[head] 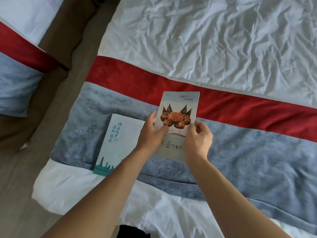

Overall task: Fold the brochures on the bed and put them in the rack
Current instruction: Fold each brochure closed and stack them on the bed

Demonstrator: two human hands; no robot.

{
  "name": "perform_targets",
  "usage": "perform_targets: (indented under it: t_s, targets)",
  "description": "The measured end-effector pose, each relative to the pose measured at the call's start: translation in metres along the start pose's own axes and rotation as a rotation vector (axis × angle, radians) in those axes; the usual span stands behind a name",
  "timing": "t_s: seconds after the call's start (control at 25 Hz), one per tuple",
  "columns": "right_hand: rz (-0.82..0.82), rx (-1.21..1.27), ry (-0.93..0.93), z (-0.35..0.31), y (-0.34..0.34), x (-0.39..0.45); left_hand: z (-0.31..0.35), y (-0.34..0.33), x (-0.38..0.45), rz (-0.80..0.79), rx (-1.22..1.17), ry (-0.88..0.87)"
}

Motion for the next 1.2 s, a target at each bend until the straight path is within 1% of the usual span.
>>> perform_targets:
  t_s: [0.04, 0.08, 0.16, 0.2, 0.24, 0.32, 0.44, 0.56, 0.72, 0.8, 0.88, 0.92, 1.0, 1.08, 1.2]
  targets:
    - [-0.016, -0.017, -0.006, -0.001, -0.009, -0.004, 0.002, 0.010, 0.002, 0.005, 0.042, -0.031]
    - [-0.053, -0.060, -0.007, 0.000, -0.020, -0.011, 0.006, 0.022, 0.002, 0.023, 0.146, -0.101]
    - [-0.156, -0.215, 0.030, 0.009, -0.045, -0.030, 0.006, 0.047, -0.005, 0.061, 0.481, -0.271]
    - [-0.210, -0.317, 0.069, 0.014, -0.057, -0.042, 0.001, 0.057, -0.009, 0.063, 0.655, -0.326]
    - [-0.264, -0.427, 0.113, 0.020, -0.069, -0.054, -0.007, 0.069, -0.013, 0.055, 0.791, -0.343]
    - [-0.375, -0.656, 0.204, 0.035, -0.097, -0.078, -0.025, 0.096, -0.018, 0.055, 0.945, -0.333]
    - [-0.471, -0.858, 0.302, 0.053, -0.129, -0.105, -0.050, 0.128, -0.025, 0.036, 1.030, -0.300]
    - [-0.525, -0.966, 0.329, 0.065, -0.147, -0.118, -0.068, 0.145, -0.031, 0.039, 1.055, -0.233]
    - [-0.552, -1.060, 0.339, 0.075, -0.157, -0.119, -0.077, 0.149, -0.035, 0.026, 1.021, -0.256]
    - [-0.538, -1.100, 0.358, 0.079, -0.160, -0.120, -0.080, 0.149, -0.034, 0.034, 1.066, -0.262]
    - [-0.492, -1.121, 0.397, 0.077, -0.160, -0.121, -0.080, 0.147, -0.034, 0.049, 1.159, -0.295]
    - [-0.451, -1.130, 0.447, 0.075, -0.160, -0.122, -0.080, 0.146, -0.034, 0.049, 1.202, -0.328]
    - [-0.369, -1.160, 0.610, 0.067, -0.161, -0.126, -0.079, 0.141, -0.034, 0.023, 1.234, -0.376]
    - [-0.340, -1.173, 0.702, 0.063, -0.164, -0.127, -0.083, 0.140, -0.029, -0.017, 1.227, -0.360]
    - [-0.345, -1.200, 0.670, 0.070, -0.170, -0.122, -0.089, 0.138, -0.022, -0.045, 1.208, -0.322]
Point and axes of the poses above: each hand's wrist, its own x-axis towards the middle knuckle, its own y-axis out of the back of the hand, z = x × y, the point moved 8 cm from there along x, towards the middle knuckle, and after that the axes turned 3 degrees about -y, right-handed, at the moved point
